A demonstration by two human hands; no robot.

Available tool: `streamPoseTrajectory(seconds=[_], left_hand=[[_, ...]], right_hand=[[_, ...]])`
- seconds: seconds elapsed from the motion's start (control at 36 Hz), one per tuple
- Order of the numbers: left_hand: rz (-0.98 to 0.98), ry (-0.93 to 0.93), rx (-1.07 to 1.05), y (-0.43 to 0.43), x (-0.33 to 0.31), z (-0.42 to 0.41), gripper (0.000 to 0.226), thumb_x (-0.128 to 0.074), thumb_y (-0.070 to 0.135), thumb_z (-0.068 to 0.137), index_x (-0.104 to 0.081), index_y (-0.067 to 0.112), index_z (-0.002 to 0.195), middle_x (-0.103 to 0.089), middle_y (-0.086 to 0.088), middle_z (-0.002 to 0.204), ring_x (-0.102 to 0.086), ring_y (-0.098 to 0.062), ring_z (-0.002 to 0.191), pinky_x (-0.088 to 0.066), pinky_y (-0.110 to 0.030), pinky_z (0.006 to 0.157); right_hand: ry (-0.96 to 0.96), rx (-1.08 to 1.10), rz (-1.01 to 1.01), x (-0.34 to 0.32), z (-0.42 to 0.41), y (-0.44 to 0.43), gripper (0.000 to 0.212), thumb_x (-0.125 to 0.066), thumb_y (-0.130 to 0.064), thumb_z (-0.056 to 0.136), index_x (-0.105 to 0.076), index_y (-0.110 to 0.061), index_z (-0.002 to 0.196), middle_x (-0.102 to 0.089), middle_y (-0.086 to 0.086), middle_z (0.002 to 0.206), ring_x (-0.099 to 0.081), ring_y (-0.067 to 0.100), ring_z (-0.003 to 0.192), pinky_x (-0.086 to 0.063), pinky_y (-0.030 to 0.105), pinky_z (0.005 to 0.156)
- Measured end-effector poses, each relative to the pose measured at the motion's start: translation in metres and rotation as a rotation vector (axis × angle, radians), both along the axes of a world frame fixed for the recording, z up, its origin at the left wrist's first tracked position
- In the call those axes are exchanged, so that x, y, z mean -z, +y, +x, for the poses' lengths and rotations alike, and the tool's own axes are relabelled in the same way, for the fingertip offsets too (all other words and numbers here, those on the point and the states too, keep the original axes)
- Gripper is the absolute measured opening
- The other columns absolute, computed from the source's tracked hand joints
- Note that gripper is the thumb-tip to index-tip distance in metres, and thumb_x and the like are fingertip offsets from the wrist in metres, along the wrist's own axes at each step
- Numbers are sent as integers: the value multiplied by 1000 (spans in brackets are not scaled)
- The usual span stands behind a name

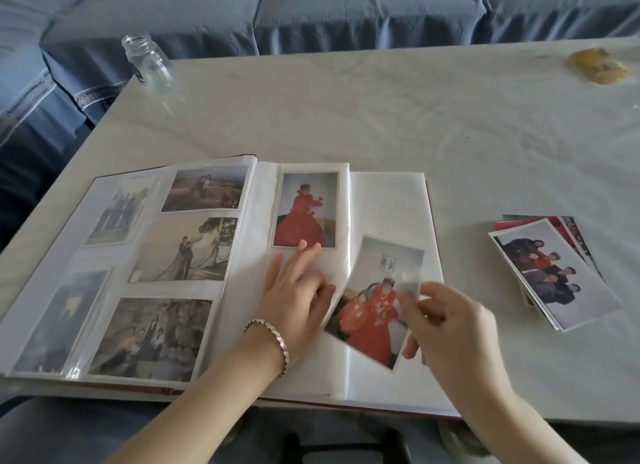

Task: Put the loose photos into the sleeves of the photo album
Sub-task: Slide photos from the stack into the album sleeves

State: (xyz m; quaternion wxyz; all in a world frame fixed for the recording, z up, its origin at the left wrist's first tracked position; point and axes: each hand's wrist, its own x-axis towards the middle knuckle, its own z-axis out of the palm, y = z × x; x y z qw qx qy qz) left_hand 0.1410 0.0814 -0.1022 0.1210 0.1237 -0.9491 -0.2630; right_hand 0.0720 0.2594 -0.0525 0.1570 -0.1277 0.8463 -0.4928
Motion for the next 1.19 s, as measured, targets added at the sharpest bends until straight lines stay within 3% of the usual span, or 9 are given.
streamPoseTrajectory(seconds=[0.08, 0.31, 0.53, 0.64, 0.75, 0.83, 0.97, 1.08, 1.19], left_hand=[[-111, 62, 20, -1, 4, -4, 26, -39, 27, 86, -43, 18, 63, -58, -19, 126, -36, -28, 126, -17, -55, 101], [-136, 95, 30, 0, 7, -5, 27, -41, 25, 86, -50, 14, 63, -59, -20, 122, -43, -34, 123, -19, -59, 98], [-71, 10, 32, -1, -4, -5, 37, -32, 33, 91, -57, 14, 70, -56, -12, 130, -34, -18, 129, -22, -47, 106], [-140, -118, -92, -20, -25, -3, 30, -31, 18, 99, -57, 17, 113, -34, 3, 149, -23, -11, 140, -10, -28, 115], [-291, -252, -59, -46, -29, 1, 58, -38, -3, 95, -30, 27, 144, -15, 11, 155, -8, -8, 143, 7, -22, 111], [-343, -244, 15, -53, -26, 6, 63, -44, -8, 90, -35, 26, 142, -22, 9, 153, -17, -8, 142, 9, -21, 108], [-417, -158, 13, -58, -17, 6, 57, -75, -18, 58, -69, 9, 108, -65, -10, 119, -63, -26, 108, -32, -34, 104], [-381, -126, 2, -56, -15, 4, 54, -74, -19, 57, -70, 8, 104, -66, -11, 116, -64, -27, 105, -25, -31, 101], [-206, -123, -73, -50, -24, 5, 43, -53, -9, 86, -56, 6, 126, -47, -6, 139, -45, -23, 128, -24, -27, 106]], right_hand=[[-138, -61, 72, 3, 3, -1, 14, -58, -25, 91, -67, -16, 84, -58, -10, 41, -48, 2, 32, -34, 9, 36], [-401, -235, 108, 0, -5, 2, 18, -56, -22, 92, -68, -9, 87, -58, -4, 41, -43, 3, 30, -33, 14, 38], [-525, -335, 95, 6, -6, -23, 23, -56, -26, 92, -67, -6, 89, -65, 1, 54, -56, 7, 42, -45, 17, 45], [-570, -318, 26, 6, 0, -33, 20, -46, -19, 97, -60, -11, 85, -64, -3, 52, -62, 10, 48, -49, 19, 48], [-582, -311, 4, 5, -1, -33, 16, -50, -17, 95, -62, -9, 88, -66, -1, 57, -63, 10, 48, -50, 19, 47], [-583, -335, 9, 5, -1, -35, 14, -55, -14, 93, -65, -7, 85, -68, 7, 62, -64, 14, 50, -52, 20, 49], [-599, -379, -20, 2, -1, -47, 17, -55, -10, 92, -67, 2, 88, -68, 9, 62, -64, 15, 51, -51, 19, 48], [-735, -390, -41, -4, 1, -58, 21, -50, -12, 95, -66, 1, 90, -69, 4, 59, -63, 9, 49, -51, 16, 52], [-903, -321, -128, -4, 4, -58, 23, -52, -25, 94, -67, -7, 92, -71, 5, 69, -65, 11, 58, -49, 17, 52]])
